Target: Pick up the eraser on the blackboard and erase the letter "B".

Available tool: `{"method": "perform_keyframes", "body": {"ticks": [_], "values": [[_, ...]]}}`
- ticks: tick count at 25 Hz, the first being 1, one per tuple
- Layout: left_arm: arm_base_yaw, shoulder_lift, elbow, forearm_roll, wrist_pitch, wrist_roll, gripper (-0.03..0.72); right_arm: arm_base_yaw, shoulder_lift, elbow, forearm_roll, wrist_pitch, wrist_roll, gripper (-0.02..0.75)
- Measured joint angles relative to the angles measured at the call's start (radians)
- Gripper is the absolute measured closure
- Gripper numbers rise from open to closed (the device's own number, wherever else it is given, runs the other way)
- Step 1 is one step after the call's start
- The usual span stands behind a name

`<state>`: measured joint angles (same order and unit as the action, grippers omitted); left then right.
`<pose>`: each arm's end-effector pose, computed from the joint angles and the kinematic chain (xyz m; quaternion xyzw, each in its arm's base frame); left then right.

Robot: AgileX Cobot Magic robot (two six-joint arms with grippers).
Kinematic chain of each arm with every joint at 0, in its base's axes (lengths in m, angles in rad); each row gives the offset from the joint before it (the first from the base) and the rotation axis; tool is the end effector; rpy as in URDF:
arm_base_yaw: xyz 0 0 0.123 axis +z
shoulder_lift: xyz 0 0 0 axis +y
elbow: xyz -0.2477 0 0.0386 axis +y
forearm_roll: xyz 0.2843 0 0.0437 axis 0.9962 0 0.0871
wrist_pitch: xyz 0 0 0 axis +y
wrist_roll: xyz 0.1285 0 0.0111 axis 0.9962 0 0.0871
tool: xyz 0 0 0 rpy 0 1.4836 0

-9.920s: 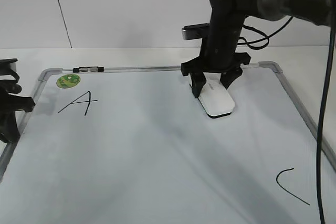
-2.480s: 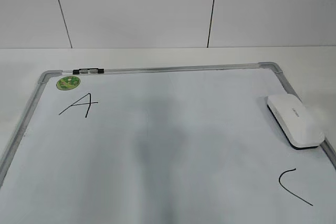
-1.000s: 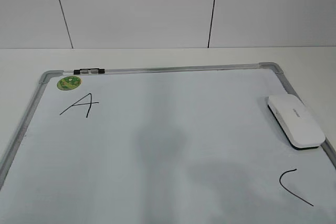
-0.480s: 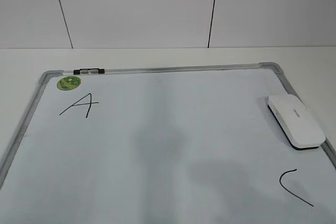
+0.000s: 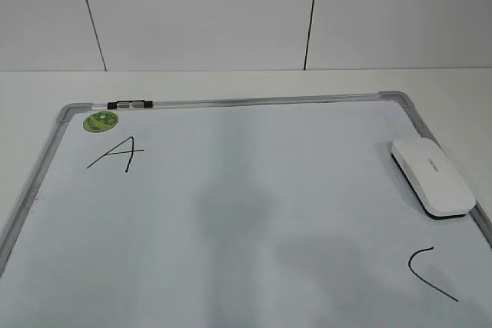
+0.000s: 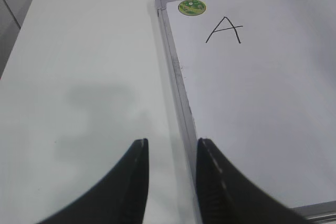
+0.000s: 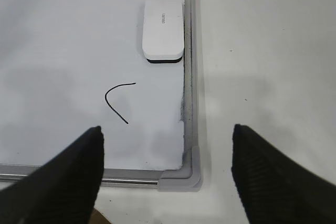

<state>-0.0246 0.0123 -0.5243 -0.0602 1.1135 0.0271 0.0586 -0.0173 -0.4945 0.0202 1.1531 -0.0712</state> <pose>0.0911 -0.0092 0.2786 0.0244 0.8630 -0.0294 0.5038 0.0874 0.0075 0.2667 -0.0576 0.8716 0.0070 0.4868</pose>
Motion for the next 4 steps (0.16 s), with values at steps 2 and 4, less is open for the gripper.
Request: {"method": "perform_keyframes", "body": {"ticks": [2,4], "values": [[0.0,0.0,0.0,0.0,0.0,0.0,0.452,0.0,0.0,0.0,0.0,0.0,0.0,0.153],[0.0,0.0,0.0,0.0,0.0,0.0,0.452,0.0,0.0,0.0,0.0,0.0,0.0,0.153]]}}
